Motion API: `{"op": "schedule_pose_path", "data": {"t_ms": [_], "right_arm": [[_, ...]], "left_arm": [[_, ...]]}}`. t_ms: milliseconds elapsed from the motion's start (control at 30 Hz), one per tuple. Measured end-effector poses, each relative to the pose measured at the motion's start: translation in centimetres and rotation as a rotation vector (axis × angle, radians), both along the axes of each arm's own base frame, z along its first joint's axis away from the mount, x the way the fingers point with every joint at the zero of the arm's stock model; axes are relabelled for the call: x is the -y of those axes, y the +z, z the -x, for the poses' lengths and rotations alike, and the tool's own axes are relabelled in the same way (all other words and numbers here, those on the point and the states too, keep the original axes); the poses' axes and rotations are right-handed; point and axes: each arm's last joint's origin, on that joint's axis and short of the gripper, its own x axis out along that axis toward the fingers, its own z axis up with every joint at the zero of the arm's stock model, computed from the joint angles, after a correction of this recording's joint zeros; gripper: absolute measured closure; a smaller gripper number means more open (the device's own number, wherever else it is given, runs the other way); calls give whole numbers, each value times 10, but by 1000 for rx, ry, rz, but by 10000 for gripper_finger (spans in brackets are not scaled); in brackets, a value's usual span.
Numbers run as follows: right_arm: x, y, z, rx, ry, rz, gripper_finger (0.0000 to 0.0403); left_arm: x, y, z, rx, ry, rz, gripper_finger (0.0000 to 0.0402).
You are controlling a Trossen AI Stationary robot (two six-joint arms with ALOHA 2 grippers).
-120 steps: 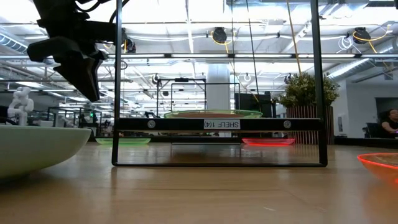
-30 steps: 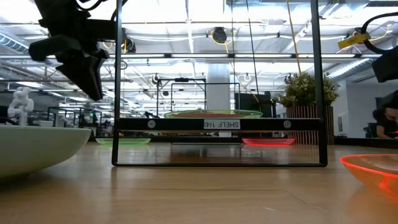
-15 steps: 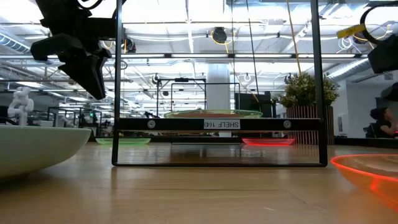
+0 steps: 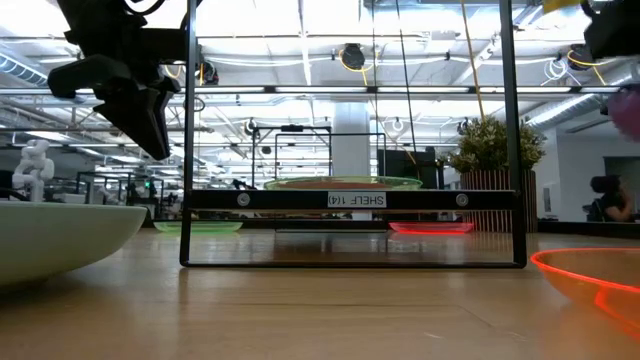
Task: Place and stack plates onto a shelf
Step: Stack the right purple plate on top of the pink plate on the shelf
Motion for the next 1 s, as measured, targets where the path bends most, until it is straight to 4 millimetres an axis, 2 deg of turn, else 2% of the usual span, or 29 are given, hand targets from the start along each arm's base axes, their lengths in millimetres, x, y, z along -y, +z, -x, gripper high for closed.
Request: {"op": "schedule_pose_path", "data": {"t_ms": [633,867,1000], "right_arm": [[22,53,21,322,-75,-70,403],[29,70,15,487,-204,17,403],[35,79,7,618,-334,68,403]], "left_arm": [[0,0,-1,6,-4,-1,339],[0,1,-2,21,-10,0,339],[0,1,-2,24,-10,1,339]]}}
